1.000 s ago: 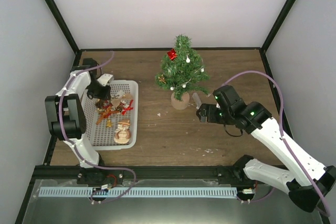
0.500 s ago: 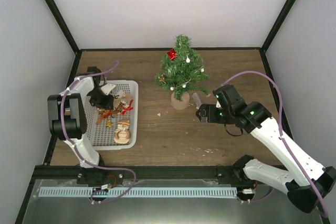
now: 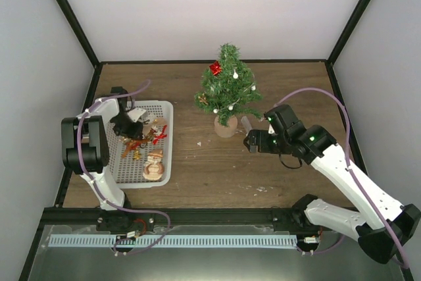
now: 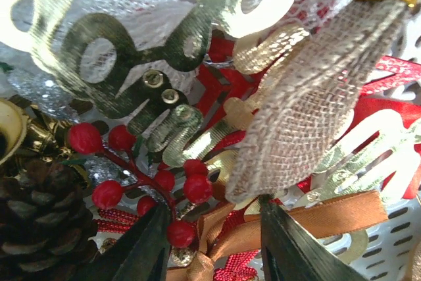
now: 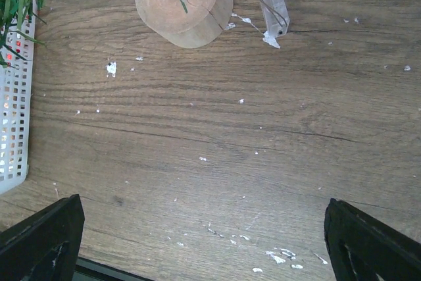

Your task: Decorate the small christmas tree

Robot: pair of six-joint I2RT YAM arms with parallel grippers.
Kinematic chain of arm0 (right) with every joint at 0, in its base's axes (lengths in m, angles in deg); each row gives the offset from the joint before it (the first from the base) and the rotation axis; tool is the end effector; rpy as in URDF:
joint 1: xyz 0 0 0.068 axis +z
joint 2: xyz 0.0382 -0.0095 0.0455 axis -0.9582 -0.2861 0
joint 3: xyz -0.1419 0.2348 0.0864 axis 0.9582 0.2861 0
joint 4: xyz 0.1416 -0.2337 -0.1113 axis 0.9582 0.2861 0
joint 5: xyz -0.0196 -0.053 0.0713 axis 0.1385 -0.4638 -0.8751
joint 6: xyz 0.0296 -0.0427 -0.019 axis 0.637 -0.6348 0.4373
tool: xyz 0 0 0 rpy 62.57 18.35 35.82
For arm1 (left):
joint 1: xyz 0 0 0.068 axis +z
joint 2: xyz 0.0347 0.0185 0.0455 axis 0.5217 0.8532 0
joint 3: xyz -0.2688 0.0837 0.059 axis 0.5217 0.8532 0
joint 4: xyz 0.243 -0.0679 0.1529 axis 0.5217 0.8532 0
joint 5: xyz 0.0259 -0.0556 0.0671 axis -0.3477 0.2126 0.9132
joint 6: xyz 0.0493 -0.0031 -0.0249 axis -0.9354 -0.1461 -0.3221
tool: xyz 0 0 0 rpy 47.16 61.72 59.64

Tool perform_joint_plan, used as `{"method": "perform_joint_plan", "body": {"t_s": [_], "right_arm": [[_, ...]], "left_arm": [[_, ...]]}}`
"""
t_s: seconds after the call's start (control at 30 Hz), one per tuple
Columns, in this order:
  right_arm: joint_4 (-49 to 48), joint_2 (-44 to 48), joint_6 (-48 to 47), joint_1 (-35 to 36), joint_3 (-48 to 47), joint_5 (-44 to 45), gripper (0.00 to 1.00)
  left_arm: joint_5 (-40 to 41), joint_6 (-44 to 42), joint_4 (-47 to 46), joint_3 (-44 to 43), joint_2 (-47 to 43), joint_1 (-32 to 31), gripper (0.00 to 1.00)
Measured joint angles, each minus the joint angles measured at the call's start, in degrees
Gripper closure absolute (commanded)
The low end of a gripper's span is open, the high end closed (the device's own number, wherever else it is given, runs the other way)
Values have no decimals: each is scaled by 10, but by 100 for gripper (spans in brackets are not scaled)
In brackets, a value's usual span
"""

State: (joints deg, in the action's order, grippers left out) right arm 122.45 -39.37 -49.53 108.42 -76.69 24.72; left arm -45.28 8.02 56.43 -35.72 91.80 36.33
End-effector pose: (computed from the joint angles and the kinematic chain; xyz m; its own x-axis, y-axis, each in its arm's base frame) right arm 0.1713 0.1206 0.3278 -0.8867 0.0490 -0.4597 -0.1106 0.9430 0.3138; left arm 0.3519 0.0251 0.1571 -0.9118 0.4014 -0.0865 0.4089 0.9069 -0.1014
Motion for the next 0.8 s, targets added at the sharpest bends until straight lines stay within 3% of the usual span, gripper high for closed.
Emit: {"method": "perform_joint_plan", "body": {"t_s": [0.13, 0.37, 0.53, 0.8], "right_arm": [[-6, -8, -4, 0, 0, -3, 8], [-16, -18, -12, 0, 0, -7, 7], [-21, -20, -15, -1, 0, -7, 7], [-26, -20, -24, -3, 0, -8, 7]], "left_arm": [[6, -2, -5, 2, 0, 0, 78], [9, -3, -6, 2, 0, 0, 94], [6, -2, 0, 2, -3, 0, 100], [-9, 0, 34, -13, -31, 0, 100]]}}
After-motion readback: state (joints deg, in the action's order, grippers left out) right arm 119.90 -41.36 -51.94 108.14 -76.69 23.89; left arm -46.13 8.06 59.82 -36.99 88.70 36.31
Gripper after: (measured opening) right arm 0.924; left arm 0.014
